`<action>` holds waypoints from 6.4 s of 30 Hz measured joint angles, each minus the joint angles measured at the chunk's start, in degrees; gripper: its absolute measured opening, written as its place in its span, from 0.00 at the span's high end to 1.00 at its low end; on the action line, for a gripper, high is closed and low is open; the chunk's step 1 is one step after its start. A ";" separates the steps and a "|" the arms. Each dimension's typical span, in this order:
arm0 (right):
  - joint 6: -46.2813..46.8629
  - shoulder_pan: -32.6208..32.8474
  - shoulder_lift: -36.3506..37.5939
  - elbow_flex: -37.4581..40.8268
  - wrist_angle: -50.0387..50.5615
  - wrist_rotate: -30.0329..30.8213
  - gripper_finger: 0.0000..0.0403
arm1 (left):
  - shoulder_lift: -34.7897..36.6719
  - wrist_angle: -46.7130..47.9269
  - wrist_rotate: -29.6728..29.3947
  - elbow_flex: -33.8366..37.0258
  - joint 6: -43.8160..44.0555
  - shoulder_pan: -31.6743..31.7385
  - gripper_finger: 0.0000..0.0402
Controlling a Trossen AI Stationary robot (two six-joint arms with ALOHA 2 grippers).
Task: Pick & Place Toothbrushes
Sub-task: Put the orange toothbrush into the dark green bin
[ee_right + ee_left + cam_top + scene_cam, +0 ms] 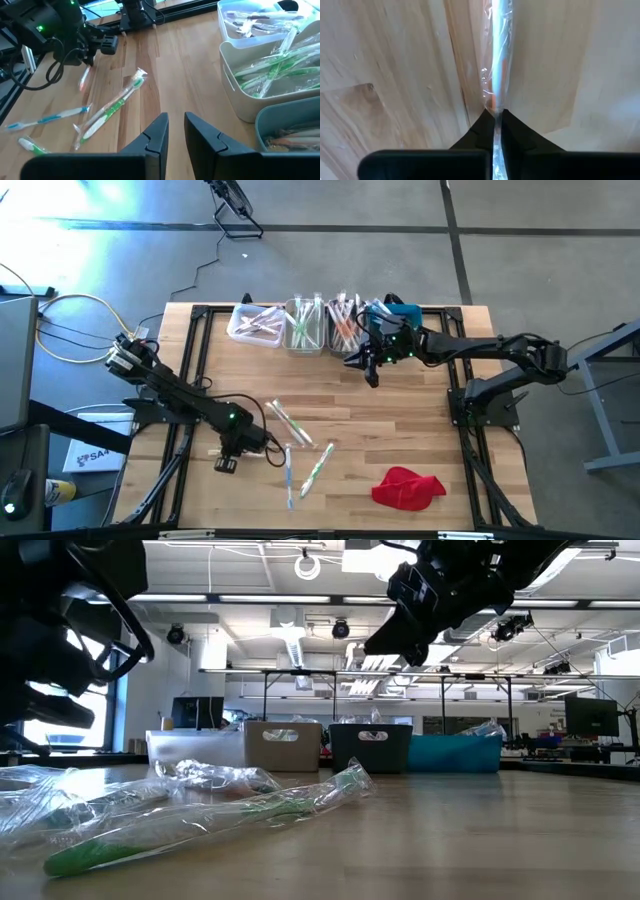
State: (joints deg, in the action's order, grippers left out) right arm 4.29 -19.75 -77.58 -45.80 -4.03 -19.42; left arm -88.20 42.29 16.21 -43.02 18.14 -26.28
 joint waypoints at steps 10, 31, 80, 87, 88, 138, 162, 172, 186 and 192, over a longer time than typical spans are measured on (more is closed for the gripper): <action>-0.01 0.00 0.00 0.00 0.80 -0.47 0.87 | -0.25 8.49 -6.07 -8.08 -1.50 0.51 0.98; -1.56 0.00 0.02 -0.02 7.71 -3.60 0.87 | 13.89 14.33 -9.70 -9.71 -5.93 13.07 1.00; -3.07 0.00 0.02 -0.02 -0.39 -3.65 0.87 | 38.44 -5.45 -36.39 -9.80 -23.92 13.57 1.00; -3.09 0.00 0.02 -0.02 -7.25 -3.67 0.87 | 38.25 -12.01 -39.74 -9.80 -23.94 13.57 1.00; -3.08 -0.01 0.02 -0.02 -8.54 -3.67 0.87 | 38.07 -13.66 -40.25 -9.80 -23.95 13.57 1.00; -5.59 5.99 -6.33 -0.02 -32.59 7.42 0.48 | 13.22 -52.47 -2.14 -9.78 -24.33 41.68 1.00; -5.61 5.99 -7.28 -0.02 -38.05 5.61 0.80 | 13.22 -52.42 -2.28 -9.78 -24.29 41.66 1.00; -5.61 5.99 -7.28 -0.02 -38.03 5.75 0.91 | 13.22 -52.40 -2.36 -9.78 -24.25 41.68 1.00; -5.61 5.99 -7.28 -0.02 -37.92 5.74 0.94 | 13.22 -52.10 -2.32 -9.78 -24.25 41.67 1.00; -5.59 6.01 -7.28 -0.02 -37.79 5.73 0.94 | 13.22 -52.01 -2.21 -9.80 -24.25 41.68 1.00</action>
State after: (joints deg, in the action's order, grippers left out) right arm -1.31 -13.74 -84.86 -45.82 -41.82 -13.69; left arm -74.98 -9.72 14.00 -52.82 -6.11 15.40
